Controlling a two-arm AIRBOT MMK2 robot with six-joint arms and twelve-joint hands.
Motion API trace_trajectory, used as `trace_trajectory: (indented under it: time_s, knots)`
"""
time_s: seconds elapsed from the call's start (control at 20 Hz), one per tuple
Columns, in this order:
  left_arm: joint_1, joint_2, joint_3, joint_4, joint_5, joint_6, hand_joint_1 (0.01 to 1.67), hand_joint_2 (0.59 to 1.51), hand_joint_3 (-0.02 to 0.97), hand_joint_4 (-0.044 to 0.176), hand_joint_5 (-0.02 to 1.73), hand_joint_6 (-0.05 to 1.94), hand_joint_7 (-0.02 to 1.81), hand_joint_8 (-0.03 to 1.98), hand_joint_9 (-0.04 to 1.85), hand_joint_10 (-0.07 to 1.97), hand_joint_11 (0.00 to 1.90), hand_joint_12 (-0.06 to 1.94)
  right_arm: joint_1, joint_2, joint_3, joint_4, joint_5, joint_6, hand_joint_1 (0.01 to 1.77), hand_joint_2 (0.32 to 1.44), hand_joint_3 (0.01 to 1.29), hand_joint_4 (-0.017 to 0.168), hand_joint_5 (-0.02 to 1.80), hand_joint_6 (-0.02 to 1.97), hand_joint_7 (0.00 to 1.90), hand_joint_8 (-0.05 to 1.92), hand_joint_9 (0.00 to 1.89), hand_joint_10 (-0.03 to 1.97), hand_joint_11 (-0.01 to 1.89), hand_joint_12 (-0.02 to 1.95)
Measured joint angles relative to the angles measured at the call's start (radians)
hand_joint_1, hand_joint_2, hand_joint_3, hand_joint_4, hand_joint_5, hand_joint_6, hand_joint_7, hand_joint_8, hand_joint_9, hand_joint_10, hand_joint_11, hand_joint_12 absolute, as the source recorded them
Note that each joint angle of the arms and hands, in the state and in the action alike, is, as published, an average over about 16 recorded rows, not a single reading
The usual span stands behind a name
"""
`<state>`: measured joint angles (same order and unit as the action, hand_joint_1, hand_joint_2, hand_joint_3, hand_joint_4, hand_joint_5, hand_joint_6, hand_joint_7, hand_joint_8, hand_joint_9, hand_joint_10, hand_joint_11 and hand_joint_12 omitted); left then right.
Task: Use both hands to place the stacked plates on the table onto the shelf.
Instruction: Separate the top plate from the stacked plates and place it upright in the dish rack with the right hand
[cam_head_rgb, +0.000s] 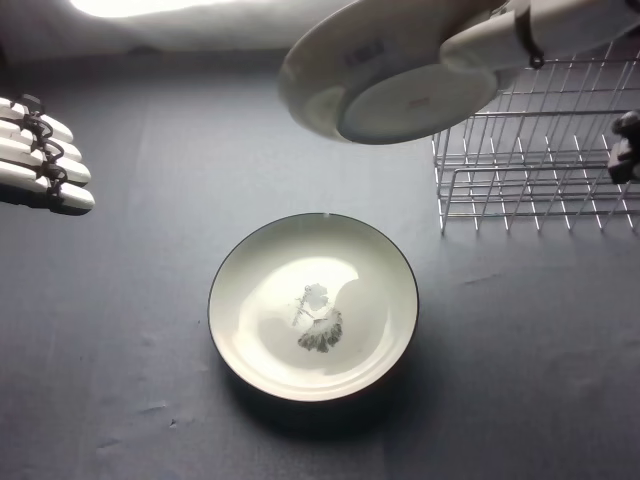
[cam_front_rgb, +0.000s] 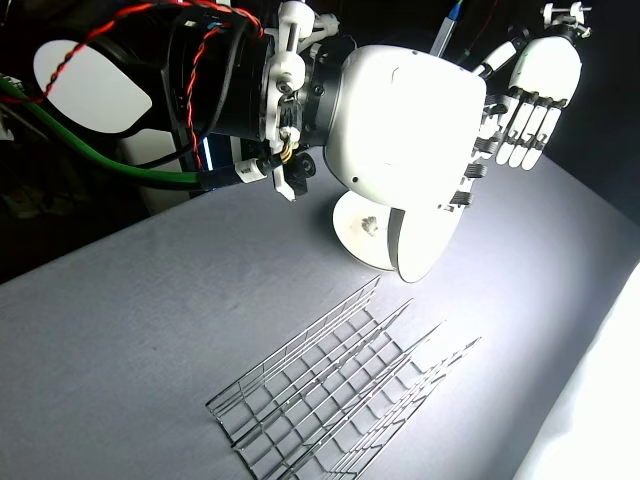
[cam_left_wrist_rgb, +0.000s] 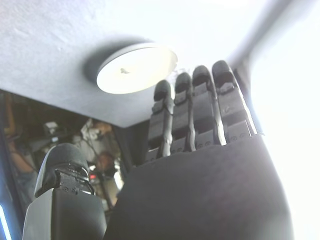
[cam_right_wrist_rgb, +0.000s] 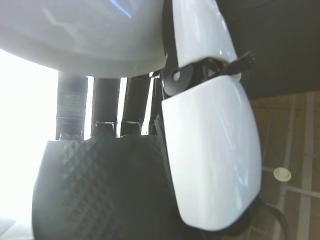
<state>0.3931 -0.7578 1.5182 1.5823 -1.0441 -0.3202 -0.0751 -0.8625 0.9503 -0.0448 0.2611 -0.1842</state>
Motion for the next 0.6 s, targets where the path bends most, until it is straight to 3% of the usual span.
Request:
trace_trajectory:
  time_s: [0.6]
  knots:
    - [-0.015,-0.047,-0.036,0.017,0.041,0.000,0.01,1.106,-0.012,0.005,0.20,0.01,0.16,0.01,0.13,0.01,0.01,0.29,0.003,0.060,0.055,0.011,-0.007,-0.003,1.38,0.96,0.01,-0.007,0.99,0.69,1.18,0.58,1.15,0.85,1.04,0.84]
